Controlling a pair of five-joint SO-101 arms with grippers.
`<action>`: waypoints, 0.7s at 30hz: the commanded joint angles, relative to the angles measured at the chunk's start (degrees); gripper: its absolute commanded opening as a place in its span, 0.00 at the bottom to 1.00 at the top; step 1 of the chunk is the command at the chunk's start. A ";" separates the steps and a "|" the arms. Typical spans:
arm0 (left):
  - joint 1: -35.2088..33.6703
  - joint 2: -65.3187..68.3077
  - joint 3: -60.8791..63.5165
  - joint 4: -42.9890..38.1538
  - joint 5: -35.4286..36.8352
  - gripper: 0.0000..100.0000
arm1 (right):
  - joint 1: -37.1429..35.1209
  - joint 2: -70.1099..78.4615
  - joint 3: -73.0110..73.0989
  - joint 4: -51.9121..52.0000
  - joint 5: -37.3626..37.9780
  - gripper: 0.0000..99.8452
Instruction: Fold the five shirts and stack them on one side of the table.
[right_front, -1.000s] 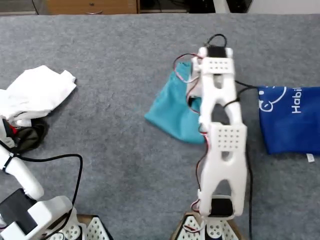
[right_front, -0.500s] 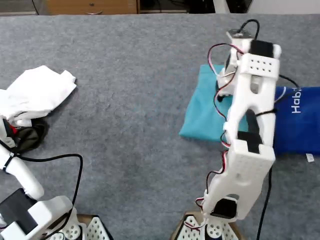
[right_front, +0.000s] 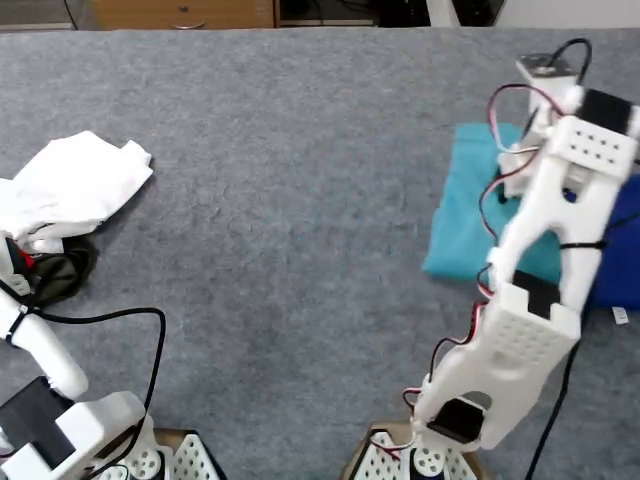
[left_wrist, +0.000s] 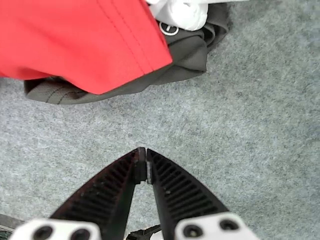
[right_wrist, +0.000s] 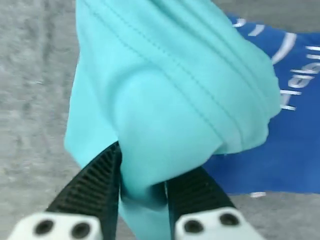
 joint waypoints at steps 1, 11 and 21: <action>0.53 -2.24 -0.26 -0.26 -0.18 0.02 | 4.09 -3.91 -4.18 0.44 5.27 0.00; 0.53 -2.24 -0.26 -0.26 -0.18 0.02 | 11.03 -3.74 -9.10 0.18 21.01 0.00; 0.53 -2.15 -0.26 -0.26 -0.09 0.02 | 14.81 -3.65 -8.84 -2.55 24.97 0.00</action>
